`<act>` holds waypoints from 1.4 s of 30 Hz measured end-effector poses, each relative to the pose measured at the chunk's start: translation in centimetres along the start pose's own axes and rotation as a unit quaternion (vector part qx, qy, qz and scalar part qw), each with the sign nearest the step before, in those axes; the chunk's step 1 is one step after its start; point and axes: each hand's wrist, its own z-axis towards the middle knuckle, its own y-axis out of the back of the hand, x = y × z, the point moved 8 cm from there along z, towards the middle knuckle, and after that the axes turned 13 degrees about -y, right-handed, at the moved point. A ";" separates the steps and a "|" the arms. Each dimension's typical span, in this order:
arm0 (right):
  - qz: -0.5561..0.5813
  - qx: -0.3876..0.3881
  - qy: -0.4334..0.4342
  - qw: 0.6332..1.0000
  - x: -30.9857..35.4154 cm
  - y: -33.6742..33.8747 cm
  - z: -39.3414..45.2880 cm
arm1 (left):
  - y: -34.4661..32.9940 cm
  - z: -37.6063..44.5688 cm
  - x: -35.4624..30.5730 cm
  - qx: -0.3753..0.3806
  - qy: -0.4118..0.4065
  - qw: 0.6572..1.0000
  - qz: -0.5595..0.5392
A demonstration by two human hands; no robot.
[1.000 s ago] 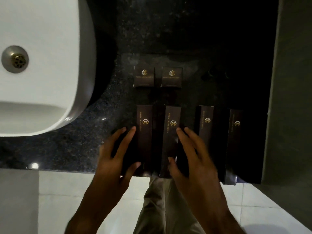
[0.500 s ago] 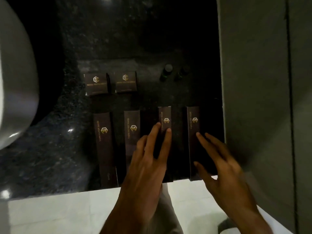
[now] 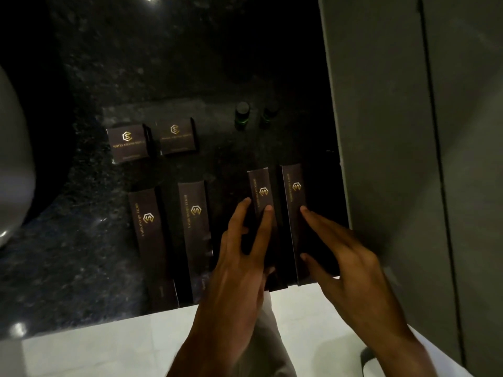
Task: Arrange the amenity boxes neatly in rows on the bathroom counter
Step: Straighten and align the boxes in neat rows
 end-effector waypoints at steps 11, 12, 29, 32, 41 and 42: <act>-0.001 0.014 0.006 1.000 0.3 0.3 -0.3 | -0.5 -0.6 0.4 0.001 0.000 0.999 -0.046; 0.000 0.015 0.001 1.000 0.6 0.6 -0.5 | -0.2 -0.7 0.3 -0.006 0.001 0.998 -0.062; -0.086 0.091 0.089 0.988 13.5 -8.7 -0.6 | 9.7 -9.6 15.2 0.028 0.120 0.991 0.059; -0.105 0.088 0.095 0.986 13.1 -9.2 -0.4 | 9.4 -9.7 15.6 0.024 0.123 0.990 0.057; -0.114 0.088 0.099 0.985 12.6 -9.4 -0.3 | 9.2 -9.8 15.3 0.009 0.108 0.994 0.009; -0.118 0.085 0.098 0.984 12.6 -9.4 -0.3 | 9.2 -9.8 15.2 0.008 0.108 0.994 0.009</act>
